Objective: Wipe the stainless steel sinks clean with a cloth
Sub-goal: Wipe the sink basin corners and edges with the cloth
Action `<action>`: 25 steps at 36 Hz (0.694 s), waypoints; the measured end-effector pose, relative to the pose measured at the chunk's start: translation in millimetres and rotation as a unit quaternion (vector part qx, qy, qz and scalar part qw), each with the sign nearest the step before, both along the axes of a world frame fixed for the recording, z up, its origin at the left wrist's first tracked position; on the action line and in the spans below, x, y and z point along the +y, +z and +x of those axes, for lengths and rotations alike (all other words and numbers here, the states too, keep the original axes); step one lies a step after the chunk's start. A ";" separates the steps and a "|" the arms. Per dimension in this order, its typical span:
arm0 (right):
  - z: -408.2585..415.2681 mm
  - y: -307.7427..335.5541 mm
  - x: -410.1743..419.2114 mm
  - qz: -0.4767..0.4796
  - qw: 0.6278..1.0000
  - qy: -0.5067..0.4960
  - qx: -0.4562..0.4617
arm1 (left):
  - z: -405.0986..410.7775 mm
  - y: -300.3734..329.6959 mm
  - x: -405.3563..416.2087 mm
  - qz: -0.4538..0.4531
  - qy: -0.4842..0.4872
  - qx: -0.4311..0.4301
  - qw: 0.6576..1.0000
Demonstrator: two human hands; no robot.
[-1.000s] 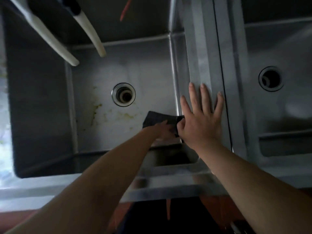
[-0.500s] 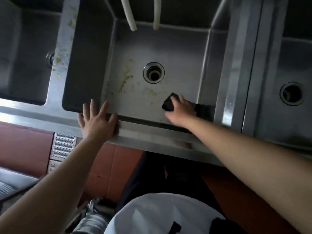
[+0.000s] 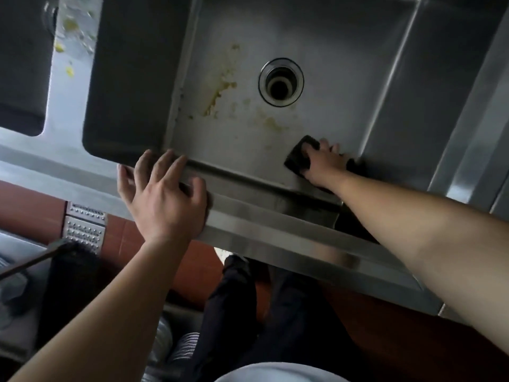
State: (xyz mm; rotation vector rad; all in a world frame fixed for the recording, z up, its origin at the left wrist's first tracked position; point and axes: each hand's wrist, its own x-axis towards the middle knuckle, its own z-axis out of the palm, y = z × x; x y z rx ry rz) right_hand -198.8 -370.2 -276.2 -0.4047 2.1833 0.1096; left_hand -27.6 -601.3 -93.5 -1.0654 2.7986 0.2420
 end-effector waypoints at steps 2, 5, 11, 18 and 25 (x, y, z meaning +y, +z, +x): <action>11.3 -1.0 -2.2 -0.025 0.996 0.081 -0.031 | -0.1 1.9 0.1 0.006 -0.004 -0.005 1.000; 31.8 -0.3 -5.9 -0.048 0.987 0.131 -0.077 | -0.8 5.1 -0.6 0.021 -0.003 -0.016 1.000; 26.1 0.6 -4.0 -0.064 0.985 0.154 -0.041 | -3.3 9.2 1.5 0.032 -0.003 -0.008 0.999; -37.3 -2.9 -38.4 -0.054 0.984 -0.067 0.157 | -1.6 6.6 0.7 0.019 -0.009 0.001 1.000; -114.5 -3.5 -68.1 -0.095 0.965 -0.181 0.162 | -2.6 7.8 0.8 0.021 -0.009 -0.002 1.000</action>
